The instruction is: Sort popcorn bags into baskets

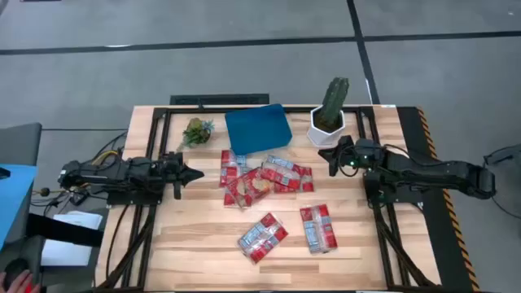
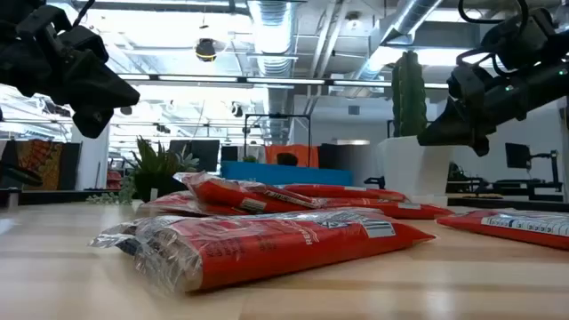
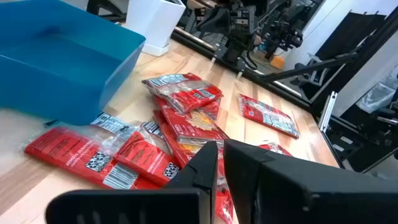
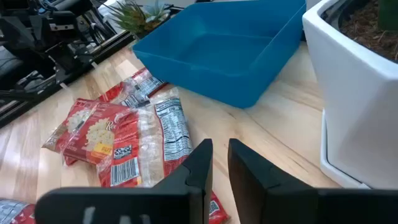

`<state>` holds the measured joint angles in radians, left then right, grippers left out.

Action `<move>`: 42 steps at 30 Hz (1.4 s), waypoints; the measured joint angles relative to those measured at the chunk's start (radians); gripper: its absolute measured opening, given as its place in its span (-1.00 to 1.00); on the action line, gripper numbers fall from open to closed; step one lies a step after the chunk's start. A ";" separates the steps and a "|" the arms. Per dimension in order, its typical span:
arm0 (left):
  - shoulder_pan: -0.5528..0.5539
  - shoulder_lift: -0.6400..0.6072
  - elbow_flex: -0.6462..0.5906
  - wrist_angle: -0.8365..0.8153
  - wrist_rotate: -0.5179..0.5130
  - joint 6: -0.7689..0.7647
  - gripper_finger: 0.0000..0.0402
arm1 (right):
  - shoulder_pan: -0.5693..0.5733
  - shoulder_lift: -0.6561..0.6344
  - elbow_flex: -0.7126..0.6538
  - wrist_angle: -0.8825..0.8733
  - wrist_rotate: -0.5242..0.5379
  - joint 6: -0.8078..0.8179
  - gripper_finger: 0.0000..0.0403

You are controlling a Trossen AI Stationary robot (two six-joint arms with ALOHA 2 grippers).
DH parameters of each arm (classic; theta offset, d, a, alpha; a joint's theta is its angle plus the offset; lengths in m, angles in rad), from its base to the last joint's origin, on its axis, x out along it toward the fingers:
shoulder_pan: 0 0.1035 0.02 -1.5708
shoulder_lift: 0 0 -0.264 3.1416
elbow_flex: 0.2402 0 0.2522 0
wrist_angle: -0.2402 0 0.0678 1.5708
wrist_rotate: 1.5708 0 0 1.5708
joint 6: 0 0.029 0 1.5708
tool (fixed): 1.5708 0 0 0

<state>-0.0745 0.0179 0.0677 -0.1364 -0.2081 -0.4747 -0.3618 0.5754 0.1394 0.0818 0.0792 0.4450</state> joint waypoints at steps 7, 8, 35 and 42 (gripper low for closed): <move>0.000 0.000 0.000 0.000 0.000 0.000 -0.92 | 0.000 0.000 0.000 0.000 0.000 0.000 -0.62; 0.000 0.000 0.000 0.000 0.000 0.000 -0.92 | 0.000 0.000 0.000 0.000 0.000 0.000 -0.62; 0.000 0.000 0.000 0.000 0.000 0.000 -0.92 | 0.000 0.000 0.000 0.000 0.000 0.000 -0.62; 0.000 0.002 -0.003 0.041 -0.136 -0.054 -0.92 | 0.000 0.000 0.000 0.000 0.000 0.000 -0.62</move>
<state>-0.0742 0.0196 0.0647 -0.0956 -0.3444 -0.5287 -0.3617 0.5755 0.1394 0.0818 0.0792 0.4454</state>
